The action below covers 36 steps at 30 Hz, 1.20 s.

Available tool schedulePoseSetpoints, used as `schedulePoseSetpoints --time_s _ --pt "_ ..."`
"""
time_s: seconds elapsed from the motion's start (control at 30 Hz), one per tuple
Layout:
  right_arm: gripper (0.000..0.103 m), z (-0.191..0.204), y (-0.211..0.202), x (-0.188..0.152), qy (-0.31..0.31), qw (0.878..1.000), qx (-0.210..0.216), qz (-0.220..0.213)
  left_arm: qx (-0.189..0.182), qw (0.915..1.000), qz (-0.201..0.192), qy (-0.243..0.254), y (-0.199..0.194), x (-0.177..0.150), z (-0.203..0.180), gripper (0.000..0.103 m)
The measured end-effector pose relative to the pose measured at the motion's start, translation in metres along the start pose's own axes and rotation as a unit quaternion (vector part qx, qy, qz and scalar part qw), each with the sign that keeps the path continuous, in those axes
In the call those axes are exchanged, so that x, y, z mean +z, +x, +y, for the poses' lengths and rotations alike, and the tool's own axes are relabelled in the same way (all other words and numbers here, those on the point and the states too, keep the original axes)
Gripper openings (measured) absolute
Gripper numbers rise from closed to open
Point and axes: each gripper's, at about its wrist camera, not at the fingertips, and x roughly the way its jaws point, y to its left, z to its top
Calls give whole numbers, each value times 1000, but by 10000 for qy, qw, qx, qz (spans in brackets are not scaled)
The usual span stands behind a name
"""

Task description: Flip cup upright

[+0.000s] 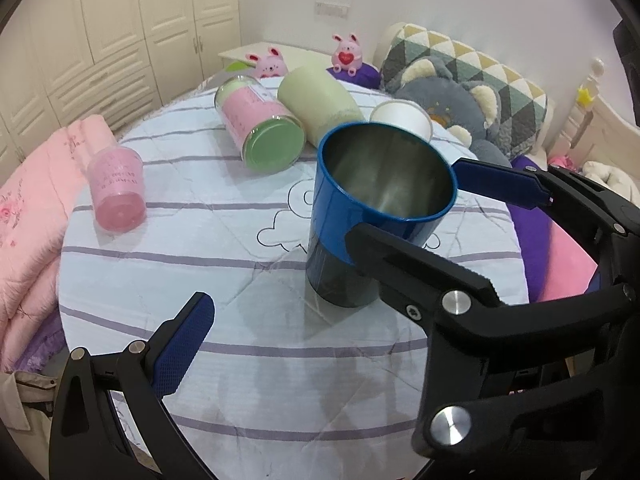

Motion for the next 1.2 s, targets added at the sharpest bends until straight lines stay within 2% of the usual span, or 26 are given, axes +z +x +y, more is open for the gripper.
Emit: schedulePoseSetpoints --time_s 0.4,0.63,0.8,0.87,1.2 --pt "81 -7 -33 6 132 9999 -12 -10 -31 9985 -499 242 -33 0 -11 103" --pt "81 -12 -56 9 139 9998 -48 -137 78 9964 -745 393 -52 1 -22 103" --pt "81 -20 -73 9 212 9992 -80 -322 305 9940 -949 442 -64 1 -26 103" --pt "81 -24 -78 8 227 9988 -172 -392 404 9928 -1037 433 -69 0 -26 103" --pt "81 -37 -103 4 277 9950 -610 -741 434 9916 -1207 181 -81 0 -19 103"
